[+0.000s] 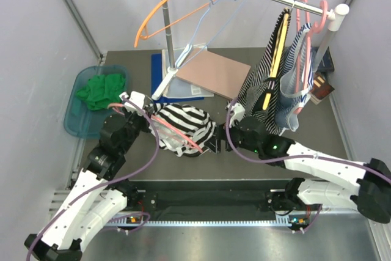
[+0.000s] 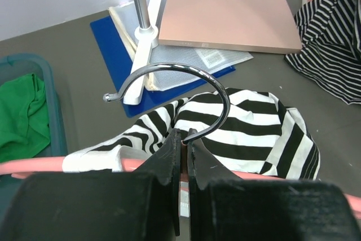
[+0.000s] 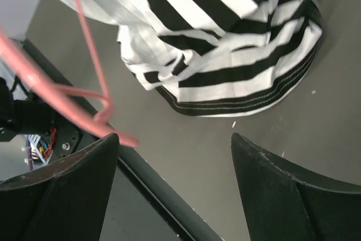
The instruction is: Place the tank top on the hanger
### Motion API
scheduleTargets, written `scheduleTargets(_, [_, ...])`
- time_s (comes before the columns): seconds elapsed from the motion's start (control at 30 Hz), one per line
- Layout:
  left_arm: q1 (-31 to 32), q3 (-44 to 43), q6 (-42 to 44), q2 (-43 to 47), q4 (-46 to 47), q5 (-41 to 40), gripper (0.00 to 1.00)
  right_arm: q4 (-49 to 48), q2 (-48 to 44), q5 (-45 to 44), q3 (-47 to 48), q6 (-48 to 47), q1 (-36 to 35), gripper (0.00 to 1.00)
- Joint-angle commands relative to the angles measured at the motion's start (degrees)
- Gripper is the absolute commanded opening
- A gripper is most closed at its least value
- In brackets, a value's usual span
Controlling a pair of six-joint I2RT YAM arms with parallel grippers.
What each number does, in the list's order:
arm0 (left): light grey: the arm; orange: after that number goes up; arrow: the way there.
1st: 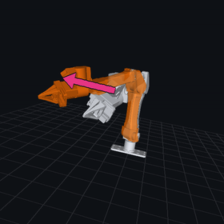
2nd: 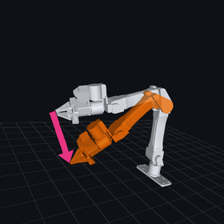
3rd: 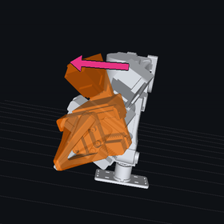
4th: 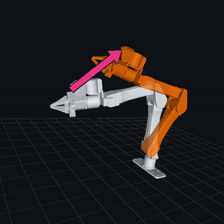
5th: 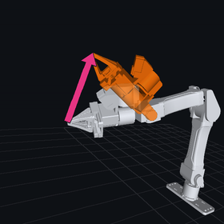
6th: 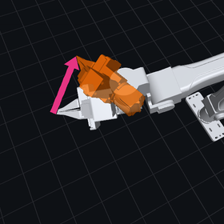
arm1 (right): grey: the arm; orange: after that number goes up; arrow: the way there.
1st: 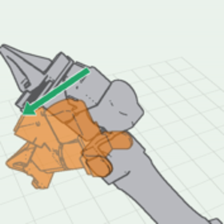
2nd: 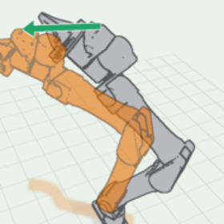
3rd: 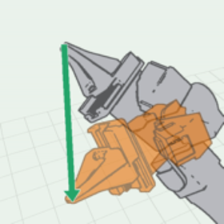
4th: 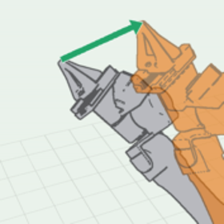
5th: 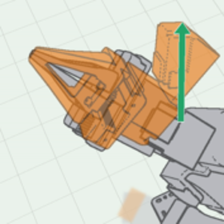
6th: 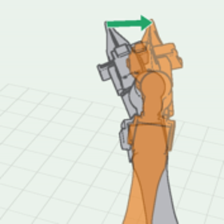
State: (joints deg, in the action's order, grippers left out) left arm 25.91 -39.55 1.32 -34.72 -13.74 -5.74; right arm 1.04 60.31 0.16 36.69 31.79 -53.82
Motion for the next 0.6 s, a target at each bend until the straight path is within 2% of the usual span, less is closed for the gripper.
scheduleTargets(0.0, [0.0,0.9,1.6,4.2,4.0,2.0,0.0,-5.6,5.3,-0.4,2.0,3.2,0.6,0.78])
scheduleTargets(0.23, [0.0,1.1,1.8,4.8,3.9,2.0,0.0,-12.3,18.8,6.4,5.7,5.0,0.6,0.65])
scheduleTargets(0.4, [0.0,1.1,1.7,4.6,3.8,2.6,0.0,-17.9,26.1,9.8,8.1,6.8,0.6,0.62])
scheduleTargets(0.57, [0.0,1.1,1.5,4.1,4.0,3.2,0.0,-19.3,32.6,10.6,12.1,7.0,-0.4,0.61])
